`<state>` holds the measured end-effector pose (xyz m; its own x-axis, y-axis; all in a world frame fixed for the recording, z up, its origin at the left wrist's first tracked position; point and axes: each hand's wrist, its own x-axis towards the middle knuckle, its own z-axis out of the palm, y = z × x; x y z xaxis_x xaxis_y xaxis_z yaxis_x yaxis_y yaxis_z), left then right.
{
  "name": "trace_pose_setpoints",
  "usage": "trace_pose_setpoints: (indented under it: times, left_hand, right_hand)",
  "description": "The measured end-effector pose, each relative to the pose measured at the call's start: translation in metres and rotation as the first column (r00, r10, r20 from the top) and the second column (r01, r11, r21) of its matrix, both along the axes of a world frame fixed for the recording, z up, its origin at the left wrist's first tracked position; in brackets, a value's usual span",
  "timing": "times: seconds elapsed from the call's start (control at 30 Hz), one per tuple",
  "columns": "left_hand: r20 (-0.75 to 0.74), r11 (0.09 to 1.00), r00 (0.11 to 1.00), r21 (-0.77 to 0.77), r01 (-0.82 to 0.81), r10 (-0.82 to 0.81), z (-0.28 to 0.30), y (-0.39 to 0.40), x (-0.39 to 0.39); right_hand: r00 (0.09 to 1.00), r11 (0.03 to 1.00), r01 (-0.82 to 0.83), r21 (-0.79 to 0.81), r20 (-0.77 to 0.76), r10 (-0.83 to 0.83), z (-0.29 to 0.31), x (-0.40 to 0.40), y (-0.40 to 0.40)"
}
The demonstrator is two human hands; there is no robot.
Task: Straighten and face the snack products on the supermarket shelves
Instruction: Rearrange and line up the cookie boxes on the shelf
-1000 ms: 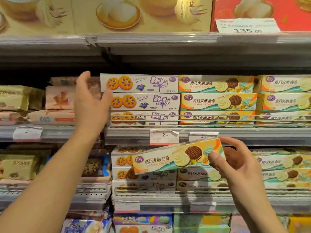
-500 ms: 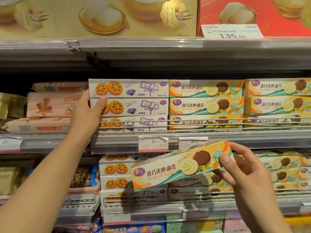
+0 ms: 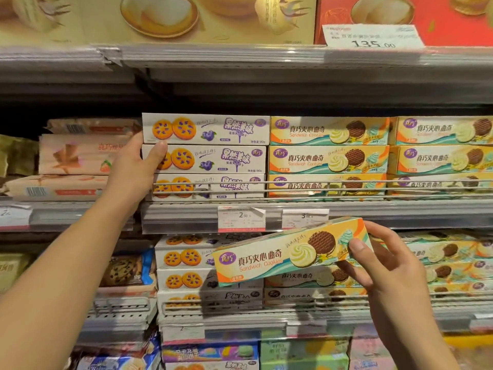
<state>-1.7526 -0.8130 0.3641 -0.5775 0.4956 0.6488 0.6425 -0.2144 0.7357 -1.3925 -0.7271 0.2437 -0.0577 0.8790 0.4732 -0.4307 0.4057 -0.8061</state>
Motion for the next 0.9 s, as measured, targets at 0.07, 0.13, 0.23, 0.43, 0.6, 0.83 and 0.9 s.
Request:
trace_pose_setpoints:
  times: [0.07,0.13,0.23,0.43,0.6,0.83,0.9]
  left_hand:
    - [0.002,1.000,1.000,-0.004,0.002,-0.002,0.002,0.000,0.002]
    - [-0.002,1.000,1.000,-0.015,0.005,-0.005,0.003,-0.002,0.004]
    - [0.018,1.000,1.000,0.001,-0.021,0.021,-0.001,-0.004,0.003]
    - [-0.215,0.908,0.916,0.327,-0.260,0.340,-0.045,-0.024,0.049]
    - [-0.347,0.972,0.919,0.201,-0.120,0.185,-0.107,-0.043,0.112]
    - [0.245,0.937,0.948,-0.232,0.261,-0.203,-0.174,-0.024,0.170]
    - [0.342,0.909,0.899,-0.216,0.357,-0.272,-0.177,-0.018,0.177]
  right_hand:
    - [1.000,1.000,0.008,0.000,0.000,-0.008,0.000,0.001,0.001]
    - [1.000,1.000,0.015,-0.003,-0.006,-0.015,-0.002,0.002,0.001]
    - [0.999,1.000,0.021,-0.005,-0.025,-0.021,-0.008,0.005,0.004]
    - [0.996,0.997,0.059,-0.051,-0.066,-0.062,-0.029,0.019,0.010]
    - [0.987,0.988,0.129,-0.086,-0.081,-0.136,-0.052,0.030,0.016]
    - [0.980,0.986,0.147,-0.079,-0.122,-0.156,-0.077,0.038,0.015]
    - [0.980,0.987,0.151,-0.055,-0.123,-0.157,-0.083,0.039,0.015]
